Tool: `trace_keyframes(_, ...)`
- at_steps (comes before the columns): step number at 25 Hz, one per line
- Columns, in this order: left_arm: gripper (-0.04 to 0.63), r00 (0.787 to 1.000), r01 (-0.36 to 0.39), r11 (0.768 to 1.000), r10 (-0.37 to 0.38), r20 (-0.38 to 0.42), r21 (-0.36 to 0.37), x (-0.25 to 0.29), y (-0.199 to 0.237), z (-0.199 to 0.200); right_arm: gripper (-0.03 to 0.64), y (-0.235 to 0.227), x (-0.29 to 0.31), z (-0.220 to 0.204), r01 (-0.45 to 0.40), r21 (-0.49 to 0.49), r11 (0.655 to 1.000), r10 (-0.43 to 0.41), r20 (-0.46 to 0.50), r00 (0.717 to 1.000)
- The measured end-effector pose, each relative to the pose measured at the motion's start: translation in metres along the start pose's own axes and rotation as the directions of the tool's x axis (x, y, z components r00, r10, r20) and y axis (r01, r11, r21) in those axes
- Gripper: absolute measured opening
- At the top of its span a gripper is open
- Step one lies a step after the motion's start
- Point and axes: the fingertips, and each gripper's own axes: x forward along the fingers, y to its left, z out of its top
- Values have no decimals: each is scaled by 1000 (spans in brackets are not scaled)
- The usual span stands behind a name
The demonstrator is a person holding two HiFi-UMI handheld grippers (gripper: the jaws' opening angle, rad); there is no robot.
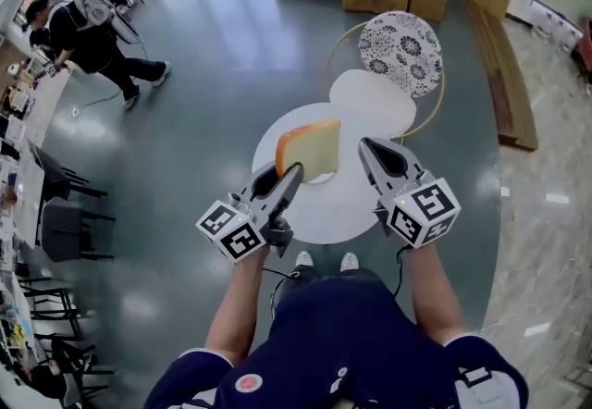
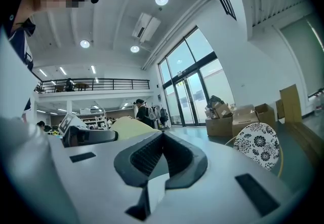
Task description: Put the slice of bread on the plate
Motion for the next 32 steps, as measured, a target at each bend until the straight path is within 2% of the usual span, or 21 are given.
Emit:
trace_keyframes(10, 103, 998, 45, 998, -46, -39, -37, 8, 18, -11, 6, -4, 11, -8, 56, 11, 998, -56, -25, 998)
trace_keyframes(16, 103, 997, 32, 997, -37, -71, -75, 12, 42, -30, 6, -10, 20, -28, 91, 22, 996, -89, -74, 993)
trace_keyframes(24, 103, 986, -20, 984, -9, -167, -174, 16, 90, -84, 6, -22, 31, -75, 163, 52, 985, -151, -184, 971)
trace_keyframes(32, 103, 972, -68, 950, -5, -234, -305, 25, 136, -141, 6, -28, 38, -106, 219, 90, 972, -191, -250, 949)
